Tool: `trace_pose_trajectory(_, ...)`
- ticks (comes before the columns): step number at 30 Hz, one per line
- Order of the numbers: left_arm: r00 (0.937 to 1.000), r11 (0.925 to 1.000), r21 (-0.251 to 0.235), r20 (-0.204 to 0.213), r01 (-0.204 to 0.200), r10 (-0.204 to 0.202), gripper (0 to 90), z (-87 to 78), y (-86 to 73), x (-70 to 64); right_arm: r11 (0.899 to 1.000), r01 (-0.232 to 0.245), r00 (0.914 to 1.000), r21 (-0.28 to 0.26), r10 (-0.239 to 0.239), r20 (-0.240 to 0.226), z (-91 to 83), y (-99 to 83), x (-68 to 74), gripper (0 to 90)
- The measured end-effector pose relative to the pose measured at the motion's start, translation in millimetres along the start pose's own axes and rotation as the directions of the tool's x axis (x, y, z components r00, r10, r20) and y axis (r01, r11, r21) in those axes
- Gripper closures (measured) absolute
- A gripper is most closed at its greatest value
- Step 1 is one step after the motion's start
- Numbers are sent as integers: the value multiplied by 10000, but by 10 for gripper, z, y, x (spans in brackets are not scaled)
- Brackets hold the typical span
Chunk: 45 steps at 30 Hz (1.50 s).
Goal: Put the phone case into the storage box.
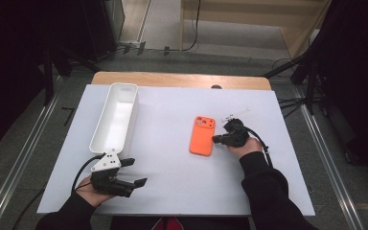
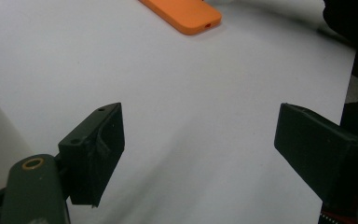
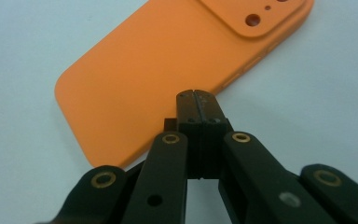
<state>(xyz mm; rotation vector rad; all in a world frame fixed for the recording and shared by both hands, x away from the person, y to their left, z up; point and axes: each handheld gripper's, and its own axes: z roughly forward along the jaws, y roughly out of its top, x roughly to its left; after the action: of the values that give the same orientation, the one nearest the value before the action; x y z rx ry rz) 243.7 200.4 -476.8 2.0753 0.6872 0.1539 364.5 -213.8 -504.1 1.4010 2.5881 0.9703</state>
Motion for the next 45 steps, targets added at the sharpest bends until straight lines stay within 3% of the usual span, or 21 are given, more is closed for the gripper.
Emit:
trace_pose_trajectory(15,10000,10000,-11,-35,32,-32,163,-3,-1,2,9987,494,9975,125,-487,-519,105,39,241,881)
trace_pose_trajectory(27,10000,10000,-23,-81,52,-53,163,-13,-3,12,9983,577,9966,-47,-579,-593,63,53,277,877)
trace_pose_trajectory(34,9999,9999,-35,-117,101,-101,163,-16,-4,17,9946,646,9957,-817,-697,-607,-155,26,358,719)
trace_pose_trajectory(45,9997,9999,-69,-161,156,-157,163,-21,-6,21,9923,599,9937,-1080,-696,-880,-290,-76,456,535)
